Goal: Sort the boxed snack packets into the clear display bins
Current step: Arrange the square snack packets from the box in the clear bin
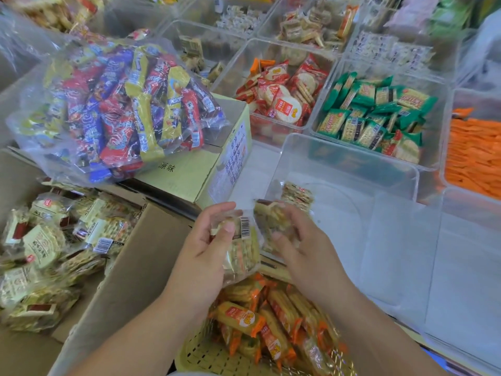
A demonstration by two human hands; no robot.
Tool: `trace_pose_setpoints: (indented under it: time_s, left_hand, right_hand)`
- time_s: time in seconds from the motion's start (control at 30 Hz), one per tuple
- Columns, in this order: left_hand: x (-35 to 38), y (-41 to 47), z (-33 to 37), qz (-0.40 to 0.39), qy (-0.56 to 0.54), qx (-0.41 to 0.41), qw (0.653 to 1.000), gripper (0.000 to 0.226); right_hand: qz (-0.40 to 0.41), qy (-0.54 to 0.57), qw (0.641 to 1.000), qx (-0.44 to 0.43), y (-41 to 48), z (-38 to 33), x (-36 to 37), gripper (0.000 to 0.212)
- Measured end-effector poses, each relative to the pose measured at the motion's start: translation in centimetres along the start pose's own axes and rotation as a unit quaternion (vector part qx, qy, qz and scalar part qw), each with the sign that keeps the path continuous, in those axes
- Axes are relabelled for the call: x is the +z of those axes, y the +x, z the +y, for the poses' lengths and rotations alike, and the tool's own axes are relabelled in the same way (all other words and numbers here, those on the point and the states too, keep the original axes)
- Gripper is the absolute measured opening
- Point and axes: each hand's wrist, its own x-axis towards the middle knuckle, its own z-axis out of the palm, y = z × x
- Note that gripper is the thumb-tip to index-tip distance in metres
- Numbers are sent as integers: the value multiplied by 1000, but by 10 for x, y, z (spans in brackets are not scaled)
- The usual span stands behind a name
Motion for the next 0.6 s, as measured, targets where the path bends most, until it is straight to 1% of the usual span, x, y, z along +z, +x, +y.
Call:
trace_pose_setpoints:
  time_s: [0.07,0.13,0.2,0.23,0.3,0.4,0.5,0.6]
  left_hand:
    - [-6,3,0,22,-59,-35,997,32]
    - [-14,7,2,37,-116,-71,990,34]
    - [-21,8,3,49,-169,-93,980,36]
    - [-24,9,2,56,-186,-99,976,33]
    - [-28,9,2,64,-195,-103,973,27]
    - [-31,8,2,62,-188,-95,976,27]
    - [-34,7,4,66,-178,-83,978,35]
    - [-39,7,6,70,-187,-75,977,33]
  right_hand:
    - [36,-27,999,2,12,7,-12,41]
    - [75,-65,995,-8,34,14,-29,41]
    - [93,-133,987,-7,68,22,-47,43]
    - [92,-173,981,1,87,27,-55,43]
    - [77,-236,968,35,123,39,-63,44]
    - [48,-306,948,76,163,54,-58,49]
    - [-16,-362,928,82,186,67,-43,50]
    - [-75,-403,907,95,194,80,-30,51]
